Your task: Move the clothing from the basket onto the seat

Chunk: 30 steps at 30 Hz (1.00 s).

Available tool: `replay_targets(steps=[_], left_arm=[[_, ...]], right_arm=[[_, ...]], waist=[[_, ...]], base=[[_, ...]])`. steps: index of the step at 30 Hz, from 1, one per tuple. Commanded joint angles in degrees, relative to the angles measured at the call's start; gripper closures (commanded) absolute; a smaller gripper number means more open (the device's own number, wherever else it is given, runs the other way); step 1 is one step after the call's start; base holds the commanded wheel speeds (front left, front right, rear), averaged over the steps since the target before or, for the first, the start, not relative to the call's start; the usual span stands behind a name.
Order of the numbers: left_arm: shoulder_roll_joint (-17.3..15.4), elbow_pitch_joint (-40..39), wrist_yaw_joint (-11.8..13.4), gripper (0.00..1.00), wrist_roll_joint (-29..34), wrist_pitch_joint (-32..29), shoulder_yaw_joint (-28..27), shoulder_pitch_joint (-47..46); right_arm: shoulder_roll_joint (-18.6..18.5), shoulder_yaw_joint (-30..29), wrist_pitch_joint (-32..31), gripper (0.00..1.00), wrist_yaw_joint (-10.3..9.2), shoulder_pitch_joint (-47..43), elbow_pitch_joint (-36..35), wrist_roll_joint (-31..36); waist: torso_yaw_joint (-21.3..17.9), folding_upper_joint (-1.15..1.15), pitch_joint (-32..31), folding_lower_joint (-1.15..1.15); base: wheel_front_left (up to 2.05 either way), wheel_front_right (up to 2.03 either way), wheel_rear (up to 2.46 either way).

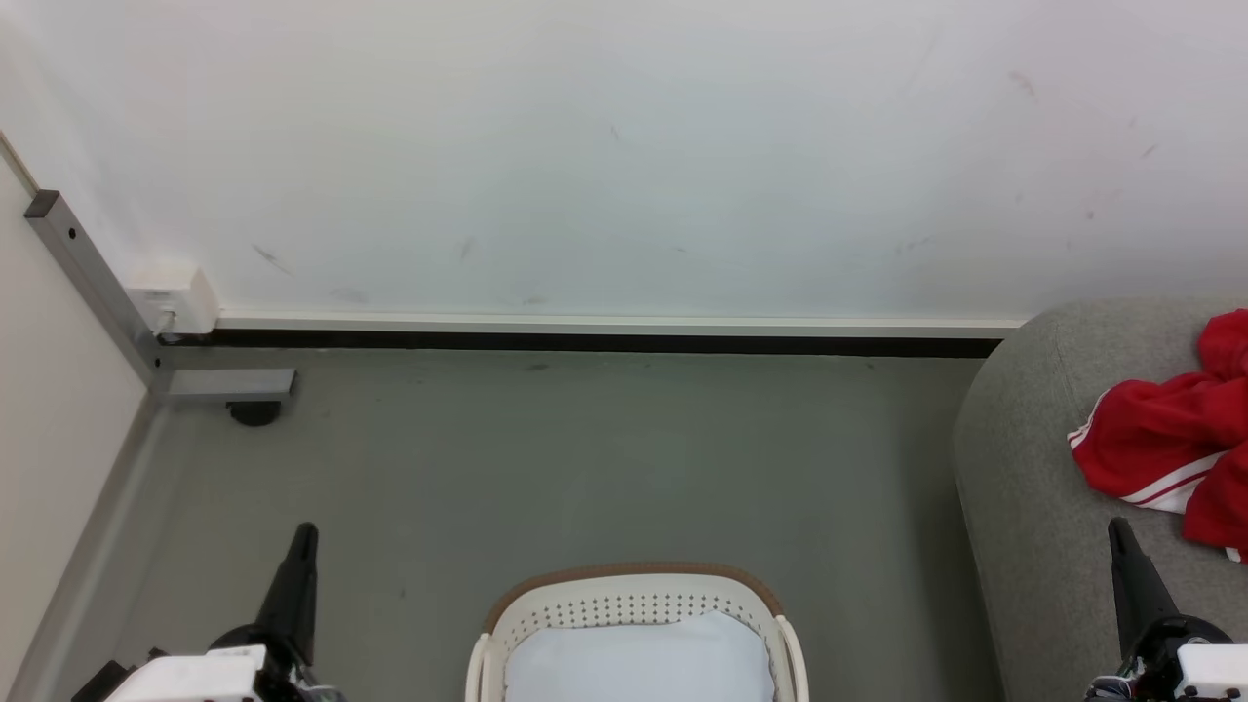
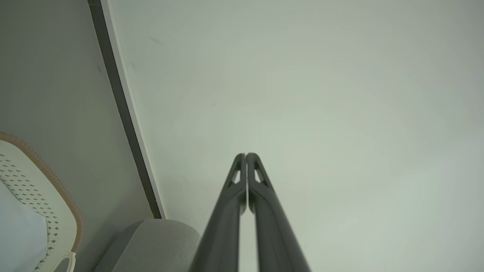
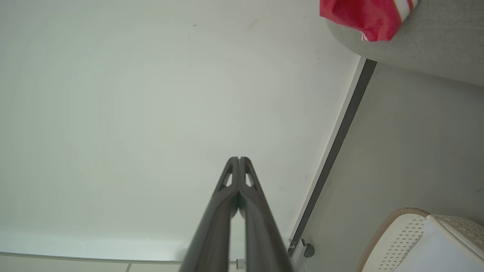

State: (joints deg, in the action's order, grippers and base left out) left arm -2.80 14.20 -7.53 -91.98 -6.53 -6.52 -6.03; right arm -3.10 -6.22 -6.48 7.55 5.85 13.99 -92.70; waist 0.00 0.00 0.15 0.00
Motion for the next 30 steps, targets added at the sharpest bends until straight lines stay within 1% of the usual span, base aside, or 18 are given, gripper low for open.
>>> replay_targets(steps=[1,30], left_arm=[[-0.1,-0.2,0.1,1.0,-0.7,-0.3,-0.2,-0.5],[-0.1,-0.2,0.1,1.0,-0.8,-0.2,-0.2,-0.5]], right_arm=[[0.0,-0.2,0.0,1.0,-0.12,0.8,0.2,0.2],[0.1,-0.3,-0.1,1.0,-0.12,0.8,0.2,0.3]], waist=[[0.0,0.0,0.0,0.0],[0.0,0.0,0.0,0.0]], base=[[0.0,0.0,0.0],[0.0,0.0,0.0]])
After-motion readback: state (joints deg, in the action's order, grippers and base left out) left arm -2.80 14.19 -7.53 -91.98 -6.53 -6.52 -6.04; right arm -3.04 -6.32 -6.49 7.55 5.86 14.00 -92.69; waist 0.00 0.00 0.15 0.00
